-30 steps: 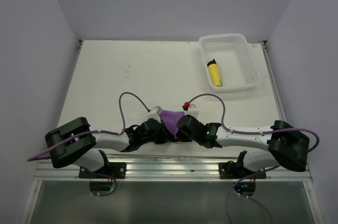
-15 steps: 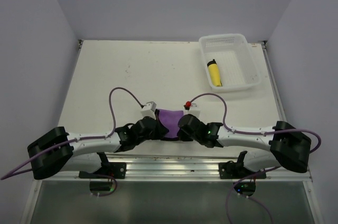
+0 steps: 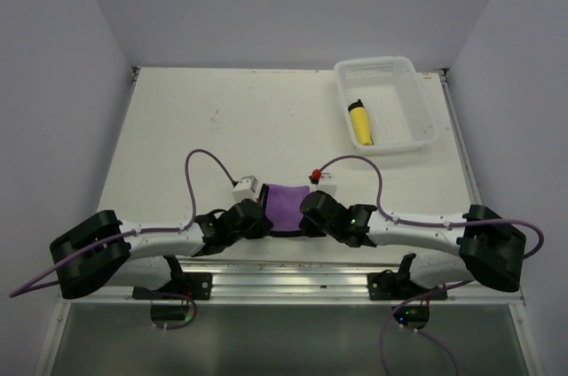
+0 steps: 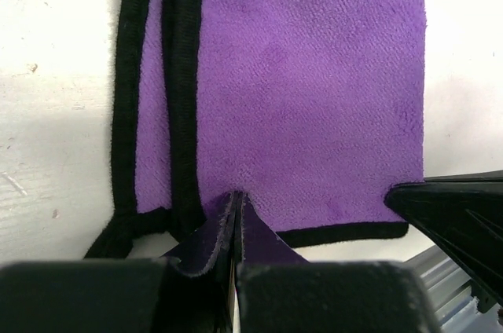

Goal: Roll the towels
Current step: Fold the towel, then roll the towel

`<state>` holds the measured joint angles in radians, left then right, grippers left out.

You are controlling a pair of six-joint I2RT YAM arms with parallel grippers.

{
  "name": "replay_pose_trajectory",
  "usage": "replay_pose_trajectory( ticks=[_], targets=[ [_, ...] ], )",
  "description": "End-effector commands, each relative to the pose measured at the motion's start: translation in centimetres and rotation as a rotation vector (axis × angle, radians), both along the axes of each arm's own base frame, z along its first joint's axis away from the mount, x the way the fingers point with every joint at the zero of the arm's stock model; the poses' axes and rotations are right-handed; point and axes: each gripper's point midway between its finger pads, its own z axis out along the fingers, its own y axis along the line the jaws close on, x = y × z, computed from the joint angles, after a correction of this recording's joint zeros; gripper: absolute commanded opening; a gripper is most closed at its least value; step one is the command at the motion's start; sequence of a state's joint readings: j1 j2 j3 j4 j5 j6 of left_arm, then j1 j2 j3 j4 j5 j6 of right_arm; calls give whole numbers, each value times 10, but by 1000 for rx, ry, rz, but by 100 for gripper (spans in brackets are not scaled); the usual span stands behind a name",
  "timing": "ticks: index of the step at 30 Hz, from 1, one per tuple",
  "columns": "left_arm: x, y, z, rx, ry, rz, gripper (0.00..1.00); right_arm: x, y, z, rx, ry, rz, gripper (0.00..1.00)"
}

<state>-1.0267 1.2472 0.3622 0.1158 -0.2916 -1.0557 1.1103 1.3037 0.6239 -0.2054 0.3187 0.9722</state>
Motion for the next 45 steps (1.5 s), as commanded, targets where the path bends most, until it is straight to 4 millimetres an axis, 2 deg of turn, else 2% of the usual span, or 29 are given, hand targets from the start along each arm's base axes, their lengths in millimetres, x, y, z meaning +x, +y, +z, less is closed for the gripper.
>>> replay_pose_trajectory(
  ticks=[1,10,19,30,36,38,41,42,45],
  targets=[
    [6,-6,4,-28,-22,2,0,10,15,17,24,-31,19,0],
    [7,-10,6,-43,-23,-3,0,12,30,25,62,-30,34,0],
    [6,-11,7,-52,-22,-5,0,10,44,15,87,3,60,0],
    [5,-13,8,-62,-21,-11,0,13,57,17,109,4,68,0],
    [6,-13,9,-62,-22,-11,0,12,61,6,99,26,76,0],
    [6,-13,9,-62,-22,-11,0,10,61,1,95,37,79,5],
    [5,-14,9,-62,-22,-14,0,8,60,-6,92,53,76,17],
    [5,-13,9,-59,-22,-15,0,8,60,-7,90,53,76,27],
    [5,-13,8,-59,-22,-15,0,7,57,-7,85,53,73,36]
  ],
)
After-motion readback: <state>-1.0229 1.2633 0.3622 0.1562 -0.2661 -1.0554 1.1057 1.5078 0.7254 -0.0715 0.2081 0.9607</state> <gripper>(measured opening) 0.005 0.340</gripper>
